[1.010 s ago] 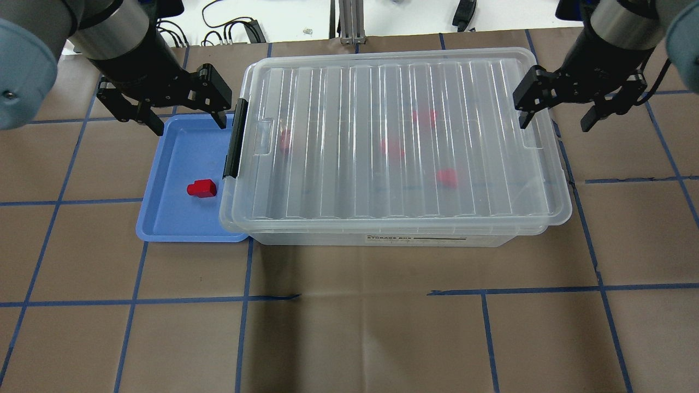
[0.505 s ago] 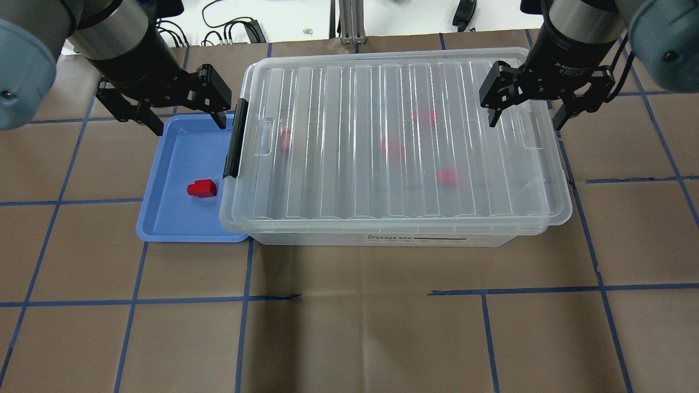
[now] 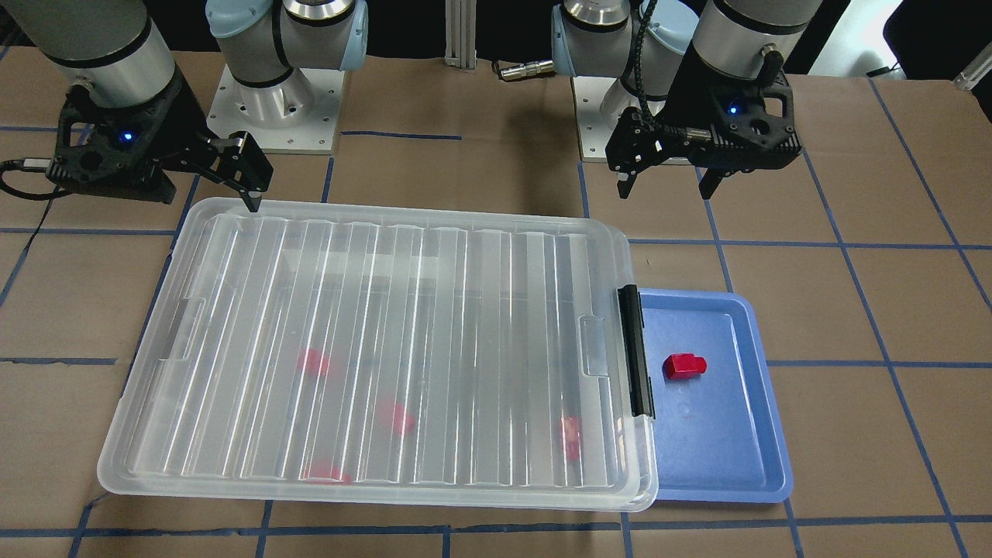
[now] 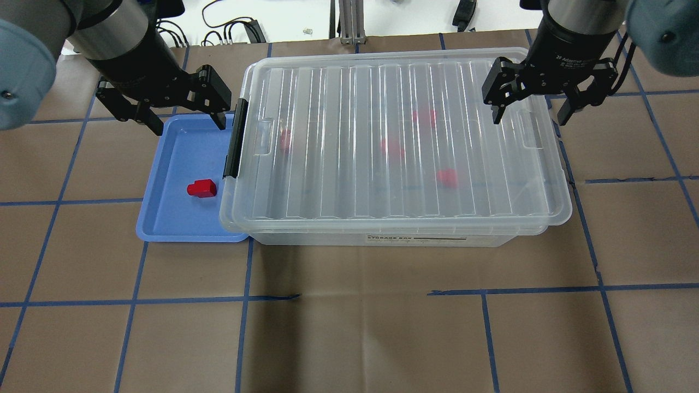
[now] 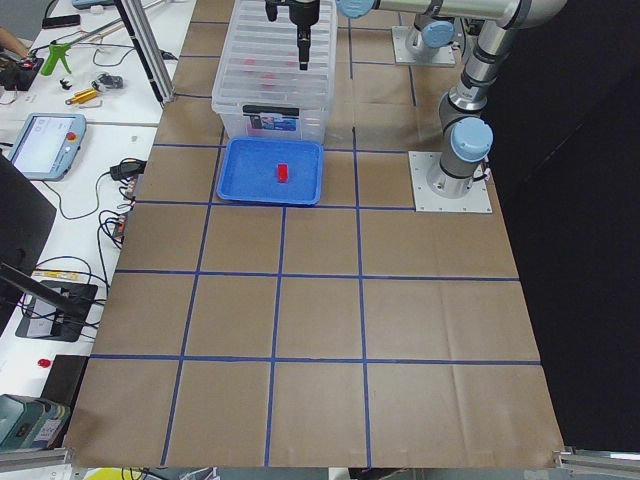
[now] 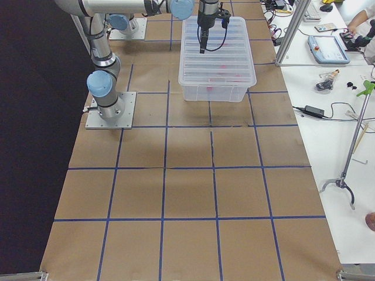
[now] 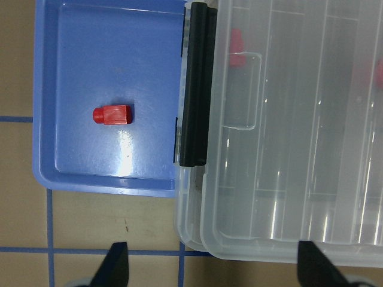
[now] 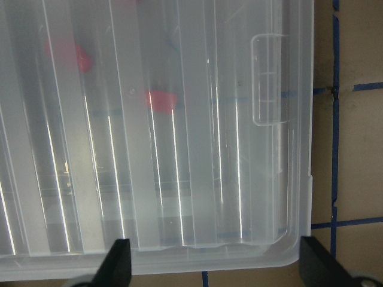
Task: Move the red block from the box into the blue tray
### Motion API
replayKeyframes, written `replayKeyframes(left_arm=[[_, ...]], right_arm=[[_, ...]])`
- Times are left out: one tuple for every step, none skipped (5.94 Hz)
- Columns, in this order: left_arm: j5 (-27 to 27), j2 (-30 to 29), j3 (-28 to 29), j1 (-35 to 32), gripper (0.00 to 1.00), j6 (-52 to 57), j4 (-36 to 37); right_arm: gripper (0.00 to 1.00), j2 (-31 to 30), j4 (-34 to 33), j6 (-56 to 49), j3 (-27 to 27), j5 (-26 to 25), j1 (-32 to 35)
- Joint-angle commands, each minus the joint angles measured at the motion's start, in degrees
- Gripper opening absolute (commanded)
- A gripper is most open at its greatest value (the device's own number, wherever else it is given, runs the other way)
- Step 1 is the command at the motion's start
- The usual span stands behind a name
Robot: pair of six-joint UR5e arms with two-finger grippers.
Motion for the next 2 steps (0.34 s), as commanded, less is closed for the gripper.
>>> replayKeyframes(left_arm=[[-0.03, 0.06, 0.02, -0.01, 0.99, 0.99, -0.06], [0.06, 0.06, 0.02, 0.08, 0.99, 1.26, -0.06]], right_arm=[[1.00, 0.01, 0.02, 0.32, 0.05, 0.09, -0.03], [1.00, 0.01, 0.02, 0.32, 0.14, 0.09, -0.03]])
